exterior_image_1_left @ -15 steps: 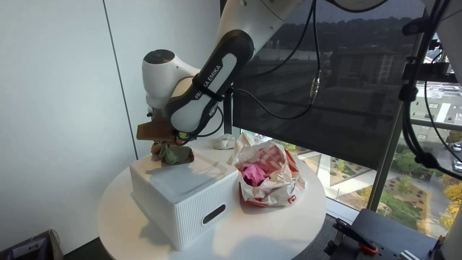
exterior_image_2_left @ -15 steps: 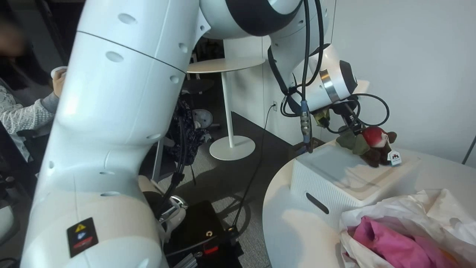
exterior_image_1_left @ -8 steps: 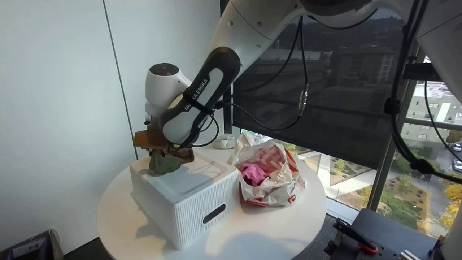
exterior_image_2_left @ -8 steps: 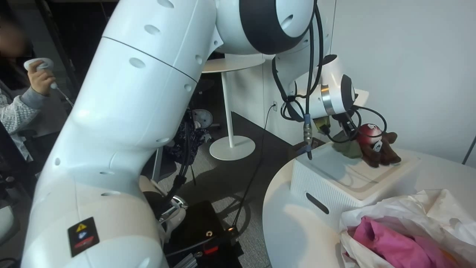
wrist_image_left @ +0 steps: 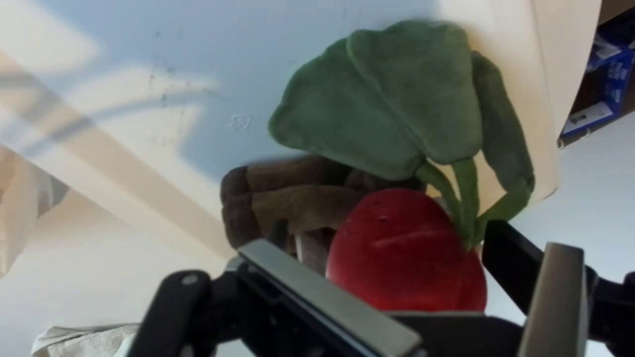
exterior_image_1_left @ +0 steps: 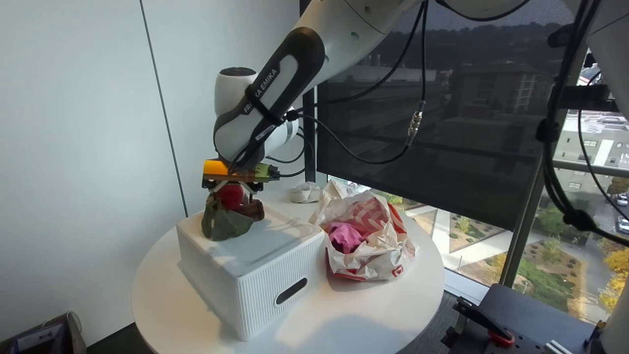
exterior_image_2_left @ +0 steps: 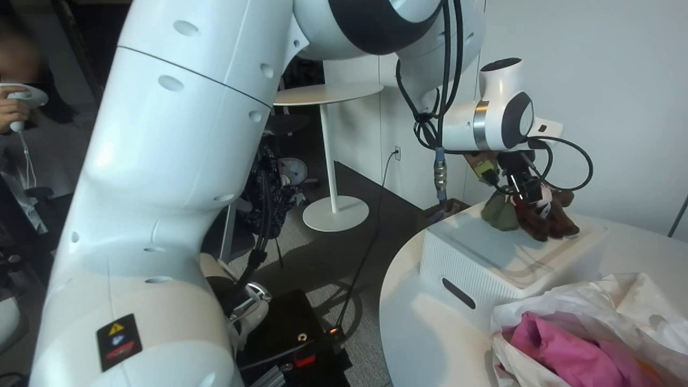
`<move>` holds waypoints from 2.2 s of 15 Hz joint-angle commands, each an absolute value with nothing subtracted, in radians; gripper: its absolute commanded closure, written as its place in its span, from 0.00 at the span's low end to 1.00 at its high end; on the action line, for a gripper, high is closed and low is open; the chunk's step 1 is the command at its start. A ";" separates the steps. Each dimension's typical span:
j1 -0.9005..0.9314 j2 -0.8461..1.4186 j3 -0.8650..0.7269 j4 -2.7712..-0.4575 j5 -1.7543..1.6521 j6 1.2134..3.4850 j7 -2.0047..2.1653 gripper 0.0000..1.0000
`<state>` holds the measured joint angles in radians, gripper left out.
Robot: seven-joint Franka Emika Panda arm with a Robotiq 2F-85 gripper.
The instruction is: Take the moose, radish, pink t-shirt and orange out of the plastic bag and put them on top of the container.
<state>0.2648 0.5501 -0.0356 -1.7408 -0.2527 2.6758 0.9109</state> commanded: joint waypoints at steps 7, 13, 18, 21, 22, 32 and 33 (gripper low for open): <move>0.266 0.354 -0.173 -1.910 -0.334 2.428 0.983 0.00; 0.198 0.304 -0.170 -1.991 -0.335 2.283 1.036 0.00; 0.133 0.333 -0.165 -2.039 -0.313 2.199 1.086 0.00; 0.094 0.375 -0.162 -2.069 -0.278 2.239 1.094 0.00; 0.083 0.395 -0.159 -2.075 -0.259 2.254 1.087 0.00; 0.178 0.658 -0.290 -2.082 -0.309 2.733 1.208 0.00; 0.202 0.680 -0.317 -2.079 -0.315 2.755 1.217 0.03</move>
<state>0.1265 0.6176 -0.2362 -2.0962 -0.2814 2.6746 1.1592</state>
